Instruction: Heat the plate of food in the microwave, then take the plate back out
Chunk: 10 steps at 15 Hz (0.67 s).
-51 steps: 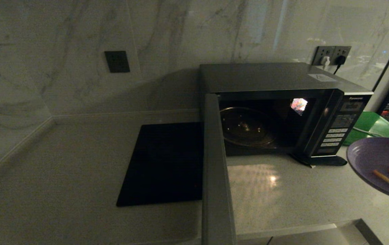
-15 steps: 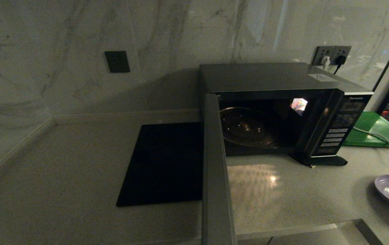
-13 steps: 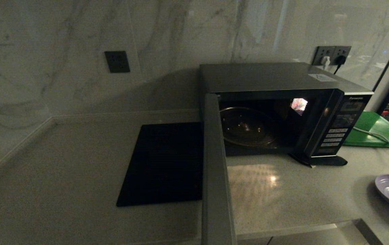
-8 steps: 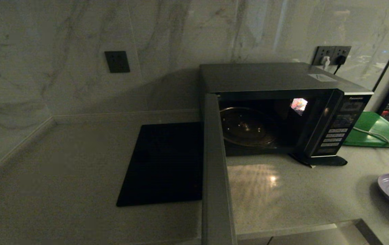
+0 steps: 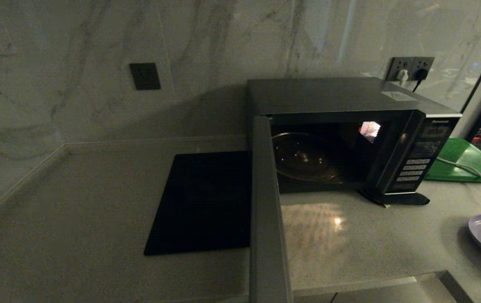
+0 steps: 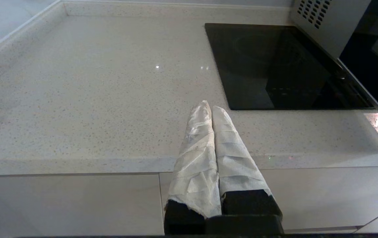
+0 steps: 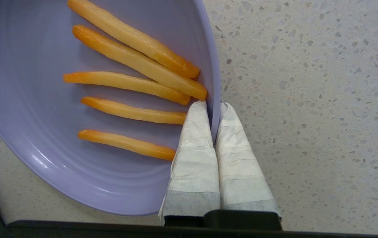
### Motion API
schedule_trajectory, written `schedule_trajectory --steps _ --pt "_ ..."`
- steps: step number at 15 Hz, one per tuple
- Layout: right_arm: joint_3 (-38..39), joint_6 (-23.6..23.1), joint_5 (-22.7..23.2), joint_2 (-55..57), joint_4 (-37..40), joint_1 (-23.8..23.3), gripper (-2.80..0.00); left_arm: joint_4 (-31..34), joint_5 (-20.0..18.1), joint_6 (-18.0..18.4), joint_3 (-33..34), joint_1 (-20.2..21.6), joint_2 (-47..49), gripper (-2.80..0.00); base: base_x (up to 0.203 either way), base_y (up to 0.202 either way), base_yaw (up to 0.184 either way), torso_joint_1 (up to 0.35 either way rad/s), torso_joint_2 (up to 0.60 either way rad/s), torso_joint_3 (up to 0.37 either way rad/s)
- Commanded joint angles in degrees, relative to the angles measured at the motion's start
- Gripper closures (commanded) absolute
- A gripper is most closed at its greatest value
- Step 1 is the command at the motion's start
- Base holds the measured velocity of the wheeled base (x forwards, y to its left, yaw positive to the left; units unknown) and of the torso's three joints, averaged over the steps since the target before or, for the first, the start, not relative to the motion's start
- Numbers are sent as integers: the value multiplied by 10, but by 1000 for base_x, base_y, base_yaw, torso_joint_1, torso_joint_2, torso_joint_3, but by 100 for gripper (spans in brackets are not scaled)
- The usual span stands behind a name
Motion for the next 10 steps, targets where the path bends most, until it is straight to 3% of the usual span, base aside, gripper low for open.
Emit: schedule_trajectory --steps 1,10 --pt "0 1 1 1 2 -1 0 0 0 0 0 0 0 0 0 0 0 0 0 0" --pt "0 1 1 19 2 -3 0 0 1 0 0 0 0 0 0 0 0 0 0 0"
